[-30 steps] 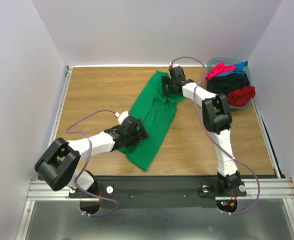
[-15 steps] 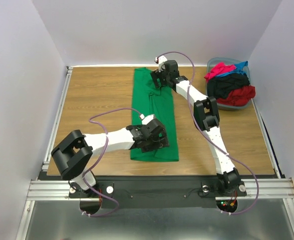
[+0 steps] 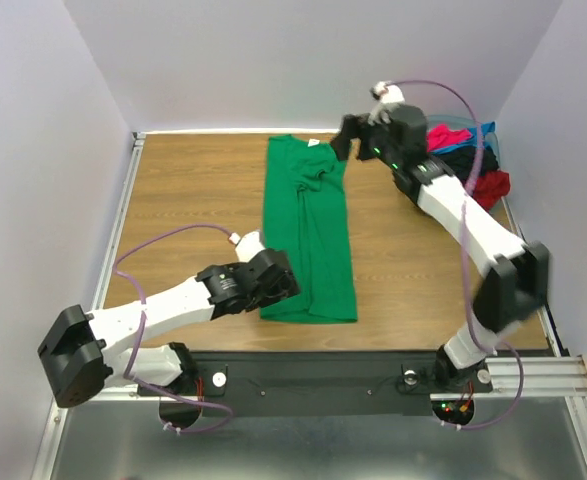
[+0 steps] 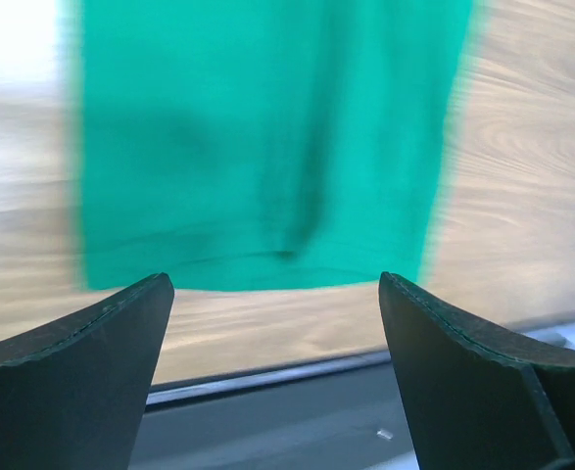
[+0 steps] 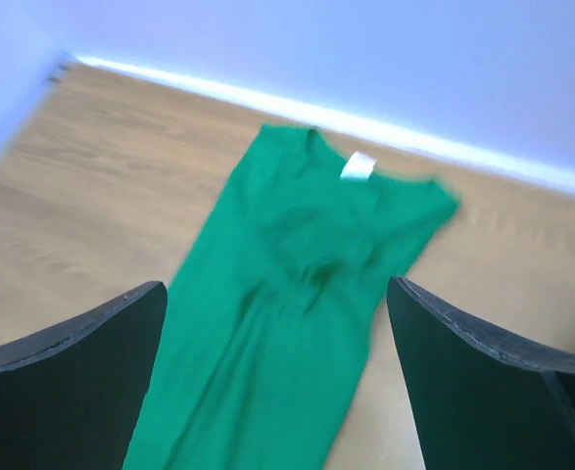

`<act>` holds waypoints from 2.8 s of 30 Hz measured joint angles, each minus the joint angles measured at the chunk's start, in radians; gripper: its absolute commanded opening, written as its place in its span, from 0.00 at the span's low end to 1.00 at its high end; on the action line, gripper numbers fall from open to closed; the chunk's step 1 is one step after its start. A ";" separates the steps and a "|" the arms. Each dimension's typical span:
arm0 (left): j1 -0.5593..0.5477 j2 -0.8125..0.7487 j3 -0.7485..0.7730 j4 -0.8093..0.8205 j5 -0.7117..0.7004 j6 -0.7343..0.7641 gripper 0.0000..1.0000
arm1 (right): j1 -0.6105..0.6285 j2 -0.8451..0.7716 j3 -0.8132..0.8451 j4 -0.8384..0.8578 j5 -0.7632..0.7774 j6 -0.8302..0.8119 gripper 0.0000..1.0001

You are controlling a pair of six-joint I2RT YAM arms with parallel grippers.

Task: Fold and stack the t-shirts
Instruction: Fold the tshirt

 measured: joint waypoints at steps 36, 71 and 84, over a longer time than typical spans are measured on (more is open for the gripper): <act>0.153 -0.015 -0.330 0.227 0.148 0.013 0.00 | 0.452 -0.607 -1.107 -0.247 0.144 0.773 0.44; 0.105 0.076 -0.098 0.156 0.153 0.068 0.00 | 0.478 -0.690 -0.922 -0.449 0.297 0.782 0.00; 0.310 0.211 0.151 0.144 0.098 0.237 0.00 | 0.361 -0.411 -0.653 -0.373 0.506 0.641 0.00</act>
